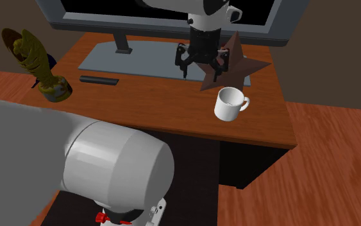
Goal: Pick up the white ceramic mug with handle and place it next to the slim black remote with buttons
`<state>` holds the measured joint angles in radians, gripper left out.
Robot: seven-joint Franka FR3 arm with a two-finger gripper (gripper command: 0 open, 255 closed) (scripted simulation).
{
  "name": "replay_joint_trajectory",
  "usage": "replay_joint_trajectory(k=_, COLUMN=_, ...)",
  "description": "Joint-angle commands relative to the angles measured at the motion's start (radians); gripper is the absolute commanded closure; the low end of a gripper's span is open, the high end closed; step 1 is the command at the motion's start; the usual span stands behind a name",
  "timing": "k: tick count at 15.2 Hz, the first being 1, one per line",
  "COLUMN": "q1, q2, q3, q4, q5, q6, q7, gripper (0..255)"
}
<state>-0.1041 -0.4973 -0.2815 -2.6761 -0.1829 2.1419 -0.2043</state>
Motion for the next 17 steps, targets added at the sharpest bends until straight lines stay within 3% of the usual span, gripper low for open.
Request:
replay_joint_trajectory(k=1, q1=-0.004, q2=0.071, q3=-0.036, q4=0.000, q5=-0.003, q6=0.093, q7=-0.036, gripper=0)
replay_joint_trajectory(k=5, q1=0.007, q2=0.234, q3=-0.108, q4=0.032, q5=0.036, q6=0.257, q7=-0.123, gripper=0)
replay_joint_trajectory(k=9, q1=0.032, q2=0.412, q3=-0.170, q4=0.091, q5=0.151, q6=0.399, q7=-0.257, gripper=0)
replay_joint_trajectory(k=17, q1=0.042, q2=0.549, q3=-0.167, q4=0.090, q5=0.276, q6=0.524, q7=-0.352, gripper=0)
